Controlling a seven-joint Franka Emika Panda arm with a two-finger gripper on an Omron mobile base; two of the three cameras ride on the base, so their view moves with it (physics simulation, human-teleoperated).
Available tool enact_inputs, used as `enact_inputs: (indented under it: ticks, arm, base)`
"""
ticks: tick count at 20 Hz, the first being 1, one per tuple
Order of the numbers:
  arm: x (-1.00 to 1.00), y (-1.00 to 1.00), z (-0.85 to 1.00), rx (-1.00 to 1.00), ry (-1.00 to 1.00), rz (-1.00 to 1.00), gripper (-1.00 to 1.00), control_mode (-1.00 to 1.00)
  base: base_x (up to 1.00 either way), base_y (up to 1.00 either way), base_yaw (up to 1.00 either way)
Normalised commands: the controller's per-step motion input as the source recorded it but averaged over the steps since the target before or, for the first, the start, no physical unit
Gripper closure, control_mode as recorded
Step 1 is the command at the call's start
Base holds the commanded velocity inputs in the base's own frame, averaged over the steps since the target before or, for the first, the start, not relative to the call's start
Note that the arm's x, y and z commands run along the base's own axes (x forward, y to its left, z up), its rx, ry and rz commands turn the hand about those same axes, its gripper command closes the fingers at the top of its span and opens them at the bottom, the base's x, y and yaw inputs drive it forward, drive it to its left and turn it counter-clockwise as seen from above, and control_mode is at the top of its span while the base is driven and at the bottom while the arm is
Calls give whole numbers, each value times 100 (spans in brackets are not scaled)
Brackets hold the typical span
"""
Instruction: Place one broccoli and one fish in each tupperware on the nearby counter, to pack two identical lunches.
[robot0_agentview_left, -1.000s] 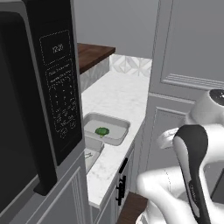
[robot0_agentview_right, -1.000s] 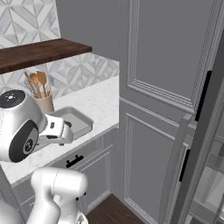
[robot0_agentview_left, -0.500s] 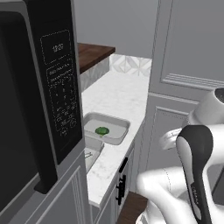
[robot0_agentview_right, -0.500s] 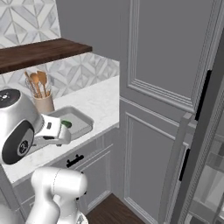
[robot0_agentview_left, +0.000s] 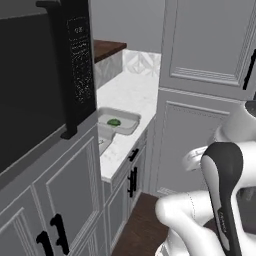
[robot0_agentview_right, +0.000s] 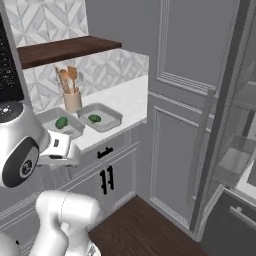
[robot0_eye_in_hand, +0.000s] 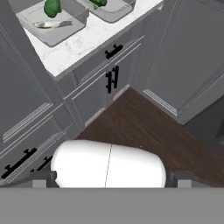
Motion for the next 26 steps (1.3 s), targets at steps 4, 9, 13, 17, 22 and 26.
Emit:
enact_inputs:
  ticks: [4, 9, 13, 17, 22, 26]
  arm:
    - [0, 0, 0, 0, 0, 0, -100, 100]
    - [0, 0, 0, 0, 0, 0, -100, 100]
    - [0, 0, 0, 0, 0, 0, -100, 100]
    - [0, 0, 0, 0, 0, 0, -100, 100]
    - [0, 0, 0, 0, 0, 0, -100, 100]
    - [0, 0, 0, 0, 0, 0, -100, 100]
  base:
    - [-100, 0, 0]
    - [-67, -24, -44]
    - [-19, -13, -75]
    - [-5, -16, -72]
    - [15, -44, -57]
    - [58, -63, 9]
